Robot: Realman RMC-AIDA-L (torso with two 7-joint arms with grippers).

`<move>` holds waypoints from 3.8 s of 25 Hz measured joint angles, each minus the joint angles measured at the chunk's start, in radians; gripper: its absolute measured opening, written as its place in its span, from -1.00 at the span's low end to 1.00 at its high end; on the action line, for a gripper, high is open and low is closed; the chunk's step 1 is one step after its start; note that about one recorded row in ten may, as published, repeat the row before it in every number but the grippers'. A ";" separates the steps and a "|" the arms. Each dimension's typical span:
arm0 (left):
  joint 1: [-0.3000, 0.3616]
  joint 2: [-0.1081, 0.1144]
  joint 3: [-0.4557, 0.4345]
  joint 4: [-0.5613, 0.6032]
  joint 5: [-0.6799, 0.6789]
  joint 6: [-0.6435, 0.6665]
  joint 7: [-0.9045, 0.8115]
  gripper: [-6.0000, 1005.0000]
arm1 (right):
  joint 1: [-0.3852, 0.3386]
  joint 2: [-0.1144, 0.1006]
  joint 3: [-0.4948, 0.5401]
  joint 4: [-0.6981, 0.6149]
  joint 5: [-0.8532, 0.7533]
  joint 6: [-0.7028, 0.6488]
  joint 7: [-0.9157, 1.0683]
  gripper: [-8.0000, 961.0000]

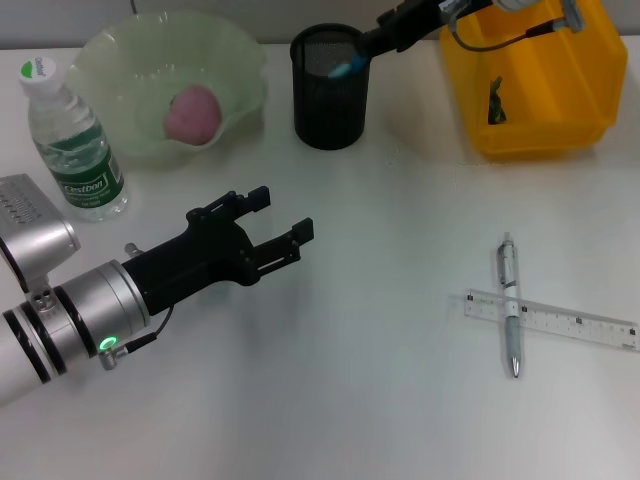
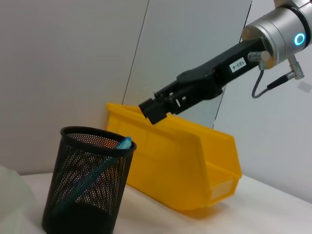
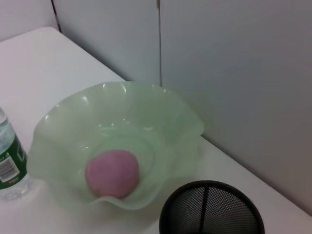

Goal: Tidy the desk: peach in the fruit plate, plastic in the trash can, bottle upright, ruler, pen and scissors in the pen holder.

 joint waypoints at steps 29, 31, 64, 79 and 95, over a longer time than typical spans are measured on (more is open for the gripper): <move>-0.008 0.005 0.321 0.225 0.000 0.114 -0.221 0.55 | -0.433 -0.004 0.004 -0.561 0.209 -0.794 -0.114 0.30; -0.008 0.005 0.330 0.235 0.000 0.113 -0.240 0.55 | -0.435 0.005 -0.002 -0.573 0.147 -0.806 -0.114 0.31; 0.003 0.005 0.335 0.243 0.000 0.121 -0.252 0.53 | -0.459 0.083 -0.399 -0.585 -0.117 -0.581 -0.147 0.70; 0.003 0.004 0.335 0.242 -0.002 0.121 -0.260 0.53 | -0.464 0.083 -0.470 -0.555 -0.126 -0.499 -0.177 0.70; -0.006 0.003 0.332 0.237 -0.008 0.115 -0.261 0.52 | -0.464 0.083 -0.472 -0.550 -0.124 -0.484 -0.202 0.66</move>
